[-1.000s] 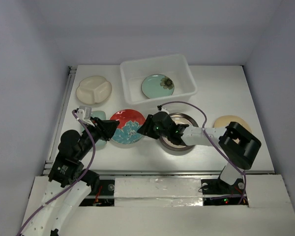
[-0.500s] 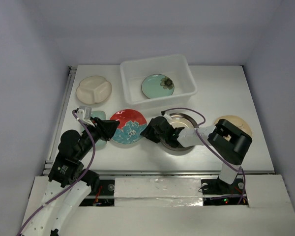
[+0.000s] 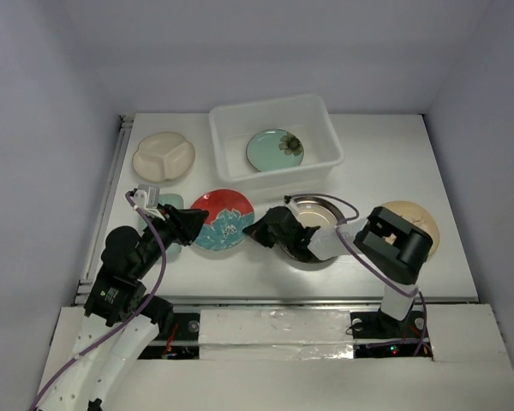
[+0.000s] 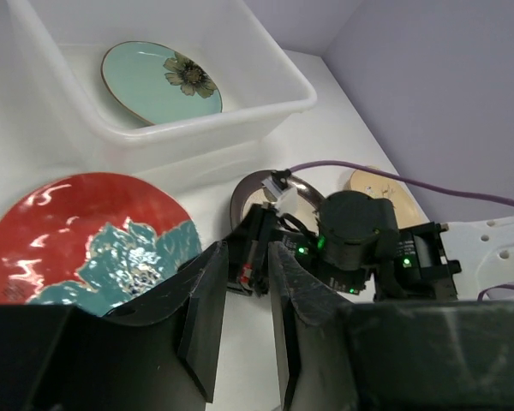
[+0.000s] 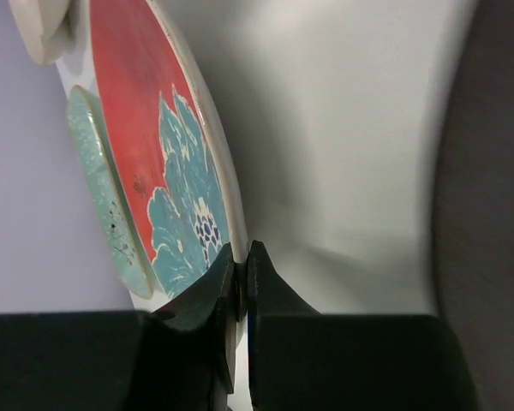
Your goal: Place the plates into the plastic bin on the countertop
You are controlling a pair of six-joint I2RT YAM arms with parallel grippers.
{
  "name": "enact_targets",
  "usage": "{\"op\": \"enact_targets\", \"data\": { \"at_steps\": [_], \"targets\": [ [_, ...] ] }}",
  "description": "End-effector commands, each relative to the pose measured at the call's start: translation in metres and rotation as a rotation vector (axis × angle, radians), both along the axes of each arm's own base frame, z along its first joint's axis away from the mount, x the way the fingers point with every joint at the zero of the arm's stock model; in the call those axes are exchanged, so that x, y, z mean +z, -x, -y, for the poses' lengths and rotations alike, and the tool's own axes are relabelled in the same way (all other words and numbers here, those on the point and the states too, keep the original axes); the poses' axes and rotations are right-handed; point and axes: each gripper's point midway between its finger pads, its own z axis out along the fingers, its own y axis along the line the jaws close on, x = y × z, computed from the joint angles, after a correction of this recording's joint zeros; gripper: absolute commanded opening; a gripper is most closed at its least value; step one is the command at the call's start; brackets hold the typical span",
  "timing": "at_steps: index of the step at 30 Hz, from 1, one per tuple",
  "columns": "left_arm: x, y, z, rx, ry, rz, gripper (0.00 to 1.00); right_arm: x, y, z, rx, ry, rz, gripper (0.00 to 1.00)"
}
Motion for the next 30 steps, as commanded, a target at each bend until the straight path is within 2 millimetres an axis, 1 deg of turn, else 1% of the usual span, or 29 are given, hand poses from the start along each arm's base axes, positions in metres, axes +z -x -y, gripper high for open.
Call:
{"op": "enact_targets", "data": {
  "at_steps": [1,3,4,5,6,8,9,11,12,13,15,16,19,20,21,22,23,24,25,26,27,29,30],
  "targets": [
    [0.008,-0.001,0.001,-0.003,0.018,0.042,0.23,-0.008,0.012,0.034,-0.057,0.078,0.012,0.0],
    [0.008,-0.001,0.001,-0.003,0.018,0.042,0.23,-0.004,0.029,0.043,-0.034,0.103,0.016,0.0],
    [0.009,-0.001,0.001,-0.005,0.019,0.044,0.23,0.005,0.03,0.048,-0.037,0.101,0.031,0.0],
    [0.009,-0.001,0.001,-0.003,0.018,0.044,0.23,0.033,0.034,0.047,-0.019,0.064,0.078,0.0],
    [0.009,-0.001,0.001,-0.005,0.019,0.045,0.23,0.04,0.042,0.05,-0.001,0.075,0.088,0.0],
    [0.01,-0.002,-0.002,0.007,0.019,0.047,0.23,0.064,0.045,0.054,0.022,0.061,0.136,0.0],
    [0.01,-0.002,-0.003,0.014,0.019,0.047,0.23,0.093,0.048,0.058,0.028,0.018,0.179,0.0],
    [0.009,-0.003,-0.003,0.018,0.018,0.044,0.23,0.121,0.05,0.064,0.03,-0.007,0.232,0.0],
    [0.01,-0.003,-0.004,0.023,0.019,0.043,0.23,0.145,0.053,0.073,0.023,-0.038,0.267,0.0],
    [0.01,-0.004,-0.007,0.038,0.02,0.046,0.23,0.163,0.053,0.077,0.008,-0.059,0.3,0.0],
    [0.01,-0.004,-0.008,0.044,0.022,0.045,0.23,0.188,0.05,0.09,-0.006,-0.068,0.354,0.0],
    [0.01,-0.004,-0.009,0.049,0.022,0.046,0.23,0.215,0.049,0.097,-0.019,-0.104,0.397,0.0],
    [0.011,-0.006,-0.011,0.061,0.022,0.046,0.23,0.244,0.031,0.123,-0.077,-0.078,0.479,0.0],
    [0.01,-0.006,-0.011,0.061,0.022,0.045,0.23,0.261,0.024,0.129,-0.087,-0.07,0.525,0.0],
    [0.009,-0.007,-0.011,0.061,0.02,0.042,0.23,0.273,0.007,0.145,-0.138,-0.063,0.558,0.0],
    [0.009,-0.006,-0.011,0.061,0.022,0.041,0.23,0.282,0.001,0.148,-0.133,-0.07,0.581,0.0],
    [0.01,-0.006,-0.011,0.061,0.022,0.043,0.23,0.297,-0.01,0.151,-0.138,-0.06,0.619,0.0],
    [0.01,-0.007,-0.011,0.063,0.022,0.043,0.23,0.308,-0.028,0.165,-0.181,-0.05,0.649,0.0],
    [0.009,-0.007,-0.011,0.063,0.021,0.04,0.23,0.315,-0.037,0.165,-0.169,-0.049,0.664,0.0],
    [0.009,-0.007,-0.011,0.063,0.021,0.04,0.23,0.308,-0.054,0.163,-0.165,-0.011,0.655,0.0],
    [0.009,-0.007,-0.011,0.063,0.021,0.04,0.23,0.333,-0.065,0.164,-0.175,-0.028,0.694,0.0],
    [0.009,-0.007,-0.011,0.061,0.022,0.038,0.23,0.341,-0.093,0.173,-0.204,0.01,0.708,0.0],
    [0.007,-0.007,-0.01,0.06,0.021,0.035,0.24,0.324,-0.114,0.171,-0.207,0.046,0.665,0.0]
  ]
}}
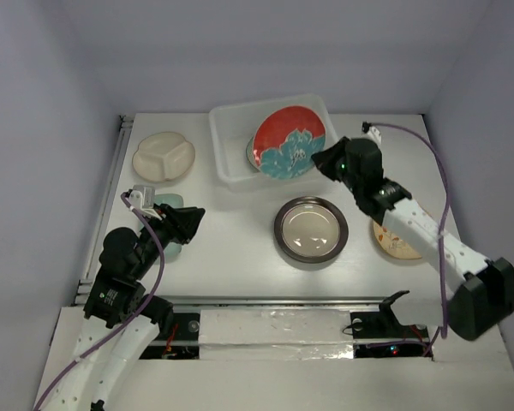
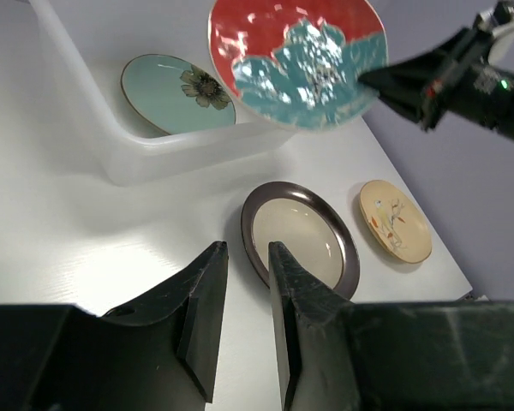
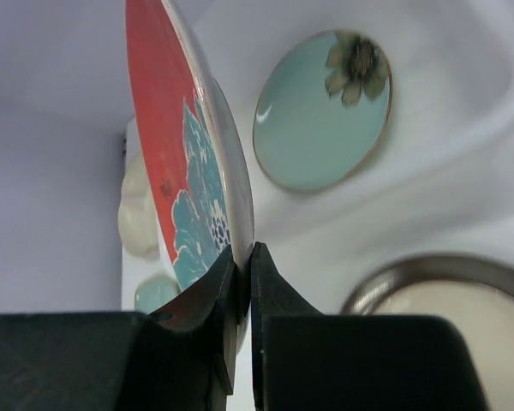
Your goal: Place the plates into the plastic bin on the countertop
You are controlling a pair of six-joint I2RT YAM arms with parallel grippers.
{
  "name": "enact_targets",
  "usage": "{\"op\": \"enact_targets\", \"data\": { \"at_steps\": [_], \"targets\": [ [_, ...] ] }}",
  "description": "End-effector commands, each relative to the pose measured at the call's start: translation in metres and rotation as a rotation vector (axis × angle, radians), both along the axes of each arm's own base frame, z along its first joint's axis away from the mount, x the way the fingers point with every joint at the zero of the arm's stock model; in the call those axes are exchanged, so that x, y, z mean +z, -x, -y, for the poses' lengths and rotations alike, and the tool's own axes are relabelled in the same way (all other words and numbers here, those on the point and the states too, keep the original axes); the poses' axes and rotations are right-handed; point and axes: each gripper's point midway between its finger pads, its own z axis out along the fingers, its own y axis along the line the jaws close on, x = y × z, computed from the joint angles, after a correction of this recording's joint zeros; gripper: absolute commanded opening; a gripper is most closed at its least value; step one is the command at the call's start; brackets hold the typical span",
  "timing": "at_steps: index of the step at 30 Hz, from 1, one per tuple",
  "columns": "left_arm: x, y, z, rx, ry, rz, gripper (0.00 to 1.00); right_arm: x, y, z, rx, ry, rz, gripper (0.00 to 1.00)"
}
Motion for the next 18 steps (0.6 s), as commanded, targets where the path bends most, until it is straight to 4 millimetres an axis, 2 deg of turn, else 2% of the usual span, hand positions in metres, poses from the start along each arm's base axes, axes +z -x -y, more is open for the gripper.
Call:
{"op": "enact_targets", "data": {
  "at_steps": [1,2,3,4,6,7,8,9,10,13,14,15,16,17,18],
  "targets": [
    [0.006,-0.003,-0.001,0.009,0.018,0.027,0.24,0.118,-0.048,-0.006,0.036,-0.139,0.3,0.0],
    [0.005,-0.003,-0.001,0.01,0.017,0.026,0.24,0.118,-0.059,-0.006,0.039,-0.147,0.296,0.0],
    [0.005,-0.003,0.0,0.007,0.017,0.025,0.24,0.098,-0.079,-0.008,0.033,-0.133,0.251,0.0],
    [0.006,-0.003,0.0,0.006,0.018,0.028,0.24,0.11,-0.088,-0.01,0.05,-0.145,0.267,0.0],
    [0.006,-0.002,0.001,0.001,0.018,0.028,0.24,0.1,-0.109,-0.009,0.036,-0.135,0.234,0.0],
    [0.006,-0.002,0.001,0.0,0.019,0.03,0.24,0.079,-0.124,-0.015,0.058,-0.123,0.191,0.0],
    [0.006,-0.002,0.001,0.0,0.019,0.031,0.25,0.087,-0.131,-0.019,0.063,-0.129,0.201,0.0],
    [0.006,-0.002,0.001,-0.002,0.02,0.031,0.25,0.08,-0.14,-0.017,0.062,-0.132,0.181,0.0],
    [0.006,-0.002,0.001,-0.003,0.019,0.03,0.25,0.06,-0.149,-0.028,0.101,-0.137,0.142,0.0],
    [0.006,-0.002,0.001,-0.002,0.02,0.031,0.25,0.054,-0.162,-0.033,0.111,-0.17,0.128,0.0],
    [0.006,-0.002,0.001,-0.003,0.02,0.031,0.25,0.039,-0.171,-0.031,0.103,-0.169,0.102,0.0],
    [0.006,-0.002,0.001,-0.004,0.02,0.031,0.25,0.039,-0.175,-0.033,0.106,-0.169,0.099,0.0],
    [0.006,-0.001,0.001,-0.005,0.02,0.032,0.25,0.033,-0.178,-0.035,0.112,-0.168,0.083,0.0],
    [0.006,-0.001,0.002,-0.007,0.02,0.032,0.26,0.018,-0.183,-0.038,0.115,-0.165,0.056,0.0],
    [0.006,-0.001,0.002,-0.008,0.02,0.032,0.26,0.014,-0.185,-0.04,0.122,-0.166,0.047,0.0]
  ]
}}
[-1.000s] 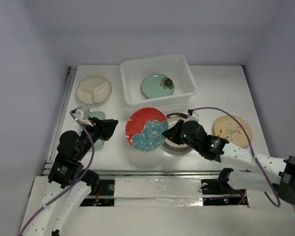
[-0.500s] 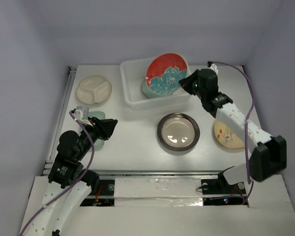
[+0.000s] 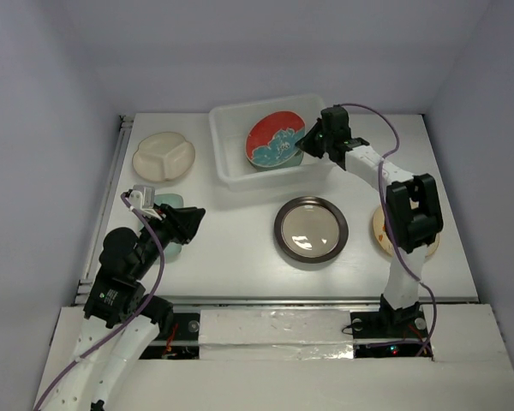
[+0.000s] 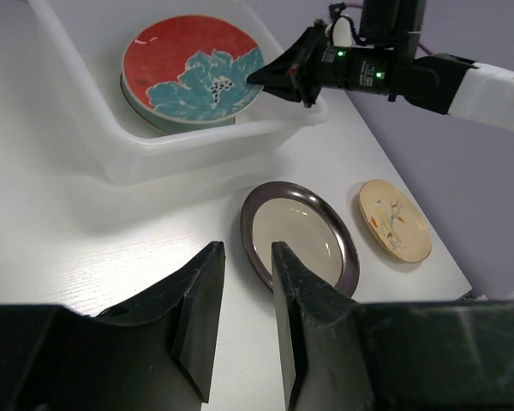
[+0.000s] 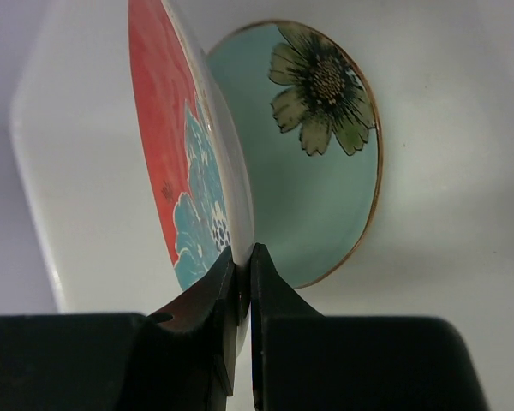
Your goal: Place the plates into the plastic bin on the countertop
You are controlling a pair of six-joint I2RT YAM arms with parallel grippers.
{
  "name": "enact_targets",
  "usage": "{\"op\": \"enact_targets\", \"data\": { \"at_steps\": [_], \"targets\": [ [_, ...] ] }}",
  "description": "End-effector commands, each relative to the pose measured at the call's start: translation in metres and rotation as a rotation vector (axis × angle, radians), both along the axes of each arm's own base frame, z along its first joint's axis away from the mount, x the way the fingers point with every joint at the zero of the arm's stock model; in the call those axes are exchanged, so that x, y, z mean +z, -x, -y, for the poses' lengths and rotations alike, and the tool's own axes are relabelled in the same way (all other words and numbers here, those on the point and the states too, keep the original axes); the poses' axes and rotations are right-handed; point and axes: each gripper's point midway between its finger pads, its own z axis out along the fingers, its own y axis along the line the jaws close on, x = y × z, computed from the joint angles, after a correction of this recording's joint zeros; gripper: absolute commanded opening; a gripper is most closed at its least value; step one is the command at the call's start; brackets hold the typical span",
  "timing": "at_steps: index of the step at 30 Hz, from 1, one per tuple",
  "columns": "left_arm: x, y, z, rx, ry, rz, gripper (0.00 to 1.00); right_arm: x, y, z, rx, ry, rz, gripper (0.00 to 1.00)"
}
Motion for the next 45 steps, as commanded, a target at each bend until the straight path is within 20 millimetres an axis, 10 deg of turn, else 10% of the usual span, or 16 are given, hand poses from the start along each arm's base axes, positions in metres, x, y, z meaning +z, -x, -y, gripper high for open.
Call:
{"op": "enact_targets", "data": {
  "at_steps": [1,8,19,33,35,37,38,39,42,45],
  "targets": [
    [0.006,-0.001,0.001,-0.005,0.02,0.032,0.26,0.112,-0.027,-0.023,0.054,-0.186,0.276,0.0],
    [0.003,-0.004,0.002,-0.002,0.014,0.02,0.26,0.066,-0.036,-0.027,0.055,-0.16,0.181,0.0],
    [-0.008,-0.014,0.01,-0.031,-0.018,-0.035,0.27,0.017,-0.026,-0.015,0.032,-0.055,0.049,0.47],
    [-0.015,-0.024,0.046,-0.164,0.104,-0.124,0.34,0.132,0.017,0.035,-0.058,0.087,0.292,0.85],
    [-0.021,-0.024,0.06,-0.194,0.103,-0.148,0.34,0.168,0.037,0.044,-0.069,0.074,0.372,0.83],
    [-0.031,-0.032,0.07,-0.157,0.093,-0.181,0.34,0.177,0.055,0.048,-0.06,0.067,0.416,0.55],
    [-0.034,-0.022,0.089,-0.206,0.083,-0.188,0.35,0.206,0.077,0.053,-0.05,0.04,0.489,0.4],
    [-0.038,-0.021,0.097,-0.203,0.07,-0.199,0.35,0.196,0.089,0.055,-0.043,0.036,0.49,0.01],
    [-0.068,-0.018,0.128,-0.209,0.003,-0.269,0.36,0.234,0.136,0.065,-0.035,-0.038,0.635,0.0],
    [-0.107,-0.026,0.145,-0.169,-0.07,-0.344,0.38,0.222,0.179,0.069,0.006,-0.094,0.665,0.0]
  ]
}}
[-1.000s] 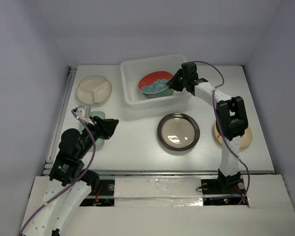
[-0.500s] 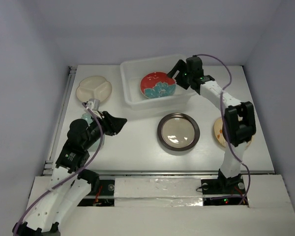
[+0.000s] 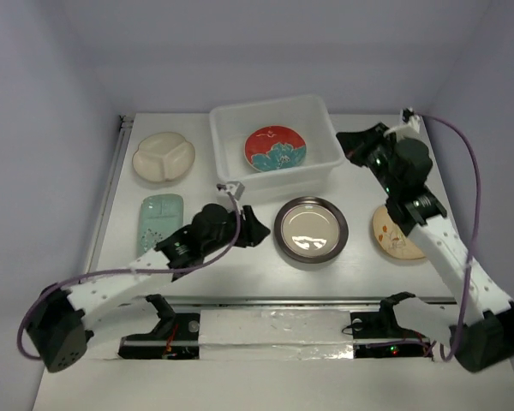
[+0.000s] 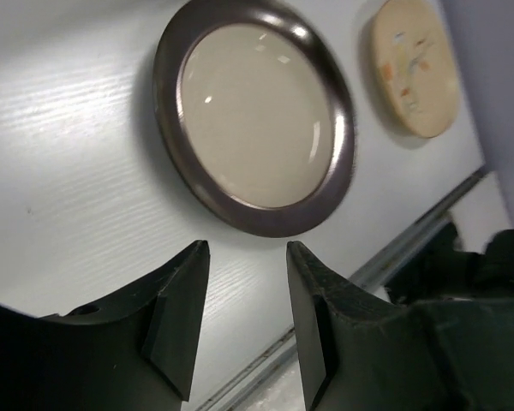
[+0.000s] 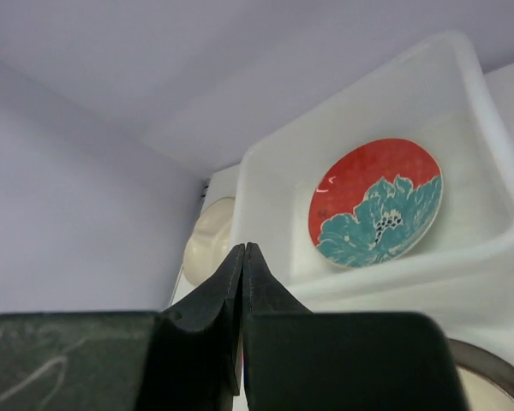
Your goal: Place the plates into the plastic bin on the countertop
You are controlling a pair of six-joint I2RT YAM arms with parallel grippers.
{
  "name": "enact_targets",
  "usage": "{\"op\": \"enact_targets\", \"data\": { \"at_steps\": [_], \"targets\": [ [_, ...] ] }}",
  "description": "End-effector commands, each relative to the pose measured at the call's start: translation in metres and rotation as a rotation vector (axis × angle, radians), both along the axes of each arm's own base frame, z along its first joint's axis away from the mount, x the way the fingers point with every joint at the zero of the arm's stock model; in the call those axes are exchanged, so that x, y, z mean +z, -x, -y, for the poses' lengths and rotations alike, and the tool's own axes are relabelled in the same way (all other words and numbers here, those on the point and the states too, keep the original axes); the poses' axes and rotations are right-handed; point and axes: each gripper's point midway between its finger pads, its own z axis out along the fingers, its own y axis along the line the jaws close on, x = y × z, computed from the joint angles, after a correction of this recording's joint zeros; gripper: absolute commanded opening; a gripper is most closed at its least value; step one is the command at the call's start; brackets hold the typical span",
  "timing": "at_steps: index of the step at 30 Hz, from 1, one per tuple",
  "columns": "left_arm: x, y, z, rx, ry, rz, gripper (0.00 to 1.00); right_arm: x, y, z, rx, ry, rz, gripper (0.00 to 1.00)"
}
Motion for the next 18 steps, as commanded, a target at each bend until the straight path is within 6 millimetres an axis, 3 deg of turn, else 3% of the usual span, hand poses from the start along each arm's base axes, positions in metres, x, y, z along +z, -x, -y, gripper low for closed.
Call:
{"op": "enact_targets", "data": {
  "at_steps": [1,3,4,5,9,10,15,16,18],
  "targets": [
    [-0.025,-0.022,0.013,0.098,-0.052,-0.016,0.39,-0.005,0.034,0.001,0.055,-0.04,0.078,0.0],
    [-0.037,-0.026,0.019,0.101,-0.06,-0.034,0.42,-0.014,0.05,0.001,0.087,-0.039,0.083,0.06],
    [-0.054,-0.025,0.022,0.097,-0.091,-0.058,0.45,-0.012,0.062,0.003,0.098,-0.04,0.1,0.09],
    [-0.057,-0.027,0.025,0.097,-0.091,-0.063,0.48,-0.028,0.067,0.002,0.113,-0.026,0.076,0.12],
    [-0.073,-0.035,0.035,0.098,-0.106,-0.08,0.57,-0.047,0.086,0.006,0.126,0.007,0.066,0.43],
    [-0.086,-0.036,0.038,0.095,-0.132,-0.101,0.58,-0.05,0.088,0.007,0.127,0.011,0.063,0.47],
    [-0.102,-0.043,0.064,0.042,-0.11,-0.133,0.57,-0.065,0.092,0.004,0.155,0.028,0.052,0.51],
    [-0.116,-0.044,0.066,0.041,-0.136,-0.154,0.56,-0.066,0.092,0.003,0.161,0.029,0.051,0.51],
    [-0.122,-0.046,0.071,0.04,-0.133,-0.166,0.53,-0.068,0.094,0.002,0.17,0.028,0.054,0.51]
  ]
}}
